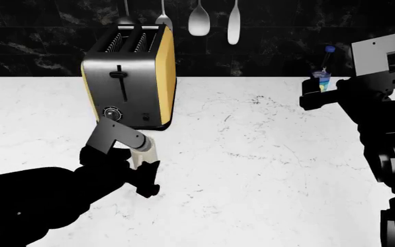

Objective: A wet mug is on the counter and needs to be dried. Pick it up and place it upside down in the open cabinet.

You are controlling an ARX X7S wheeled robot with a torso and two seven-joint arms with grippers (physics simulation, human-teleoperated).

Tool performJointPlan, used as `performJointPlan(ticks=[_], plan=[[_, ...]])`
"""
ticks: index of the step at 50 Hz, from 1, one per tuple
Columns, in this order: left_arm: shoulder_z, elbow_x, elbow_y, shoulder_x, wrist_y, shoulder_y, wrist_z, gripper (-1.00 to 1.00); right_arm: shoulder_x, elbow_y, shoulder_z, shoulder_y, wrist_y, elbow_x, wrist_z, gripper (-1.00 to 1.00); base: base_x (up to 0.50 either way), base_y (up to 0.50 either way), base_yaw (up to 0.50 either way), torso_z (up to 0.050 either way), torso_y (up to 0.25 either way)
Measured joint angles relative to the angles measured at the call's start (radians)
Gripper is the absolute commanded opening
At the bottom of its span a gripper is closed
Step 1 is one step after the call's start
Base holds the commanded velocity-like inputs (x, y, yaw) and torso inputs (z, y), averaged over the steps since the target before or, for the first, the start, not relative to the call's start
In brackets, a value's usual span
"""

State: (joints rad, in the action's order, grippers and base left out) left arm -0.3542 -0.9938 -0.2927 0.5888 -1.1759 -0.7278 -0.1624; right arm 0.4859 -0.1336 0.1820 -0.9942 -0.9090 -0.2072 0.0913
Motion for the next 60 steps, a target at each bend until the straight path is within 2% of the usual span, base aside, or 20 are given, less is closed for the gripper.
performJointPlan(ticks=[18,29,38,43,46,52,60], plan=[[0.0,0.056,0.091,-0.023,0.123,0.025,0.048,-1.0,0.002,0.02,-0.006,0.012,-0.009,-0.003,-0.011,1.0,0.0,0.0,0.0,0.0,0.0],[0.062,-0.004,-0.036,0.016,0.093,0.013,-0.018,-1.0,0.003,0.149,-0.008,0.039,-0.07,-0.031,-0.009,1.0,0.0,0.0,0.0,0.0,0.0],[0.116,-0.095,-0.152,0.038,0.033,-0.06,-0.086,-1.0,0.007,0.286,-0.021,0.056,-0.145,-0.066,-0.008,1.0,0.0,0.0,0.0,0.0,0.0],[0.115,-0.087,-0.195,0.045,0.035,-0.105,-0.099,-1.0,0.009,0.4,-0.034,0.051,-0.218,-0.095,-0.011,1.0,0.0,0.0,0.0,0.0,0.0],[0.086,-0.023,-0.212,0.053,0.092,-0.116,-0.087,-1.0,0.009,0.481,-0.056,0.038,-0.284,-0.119,-0.015,1.0,0.0,0.0,0.0,0.0,0.0],[-0.013,0.238,-0.207,0.073,0.309,-0.114,-0.066,-1.0,0.008,0.647,-0.128,-0.012,-0.444,-0.199,-0.034,1.0,0.0,0.0,0.0,0.0,0.0],[-0.109,0.526,-0.177,0.091,0.559,-0.102,-0.08,-1.0,0.051,0.742,-0.219,-0.075,-0.563,-0.556,-0.252,1.0,0.0,0.0,0.0,0.0,0.0]])
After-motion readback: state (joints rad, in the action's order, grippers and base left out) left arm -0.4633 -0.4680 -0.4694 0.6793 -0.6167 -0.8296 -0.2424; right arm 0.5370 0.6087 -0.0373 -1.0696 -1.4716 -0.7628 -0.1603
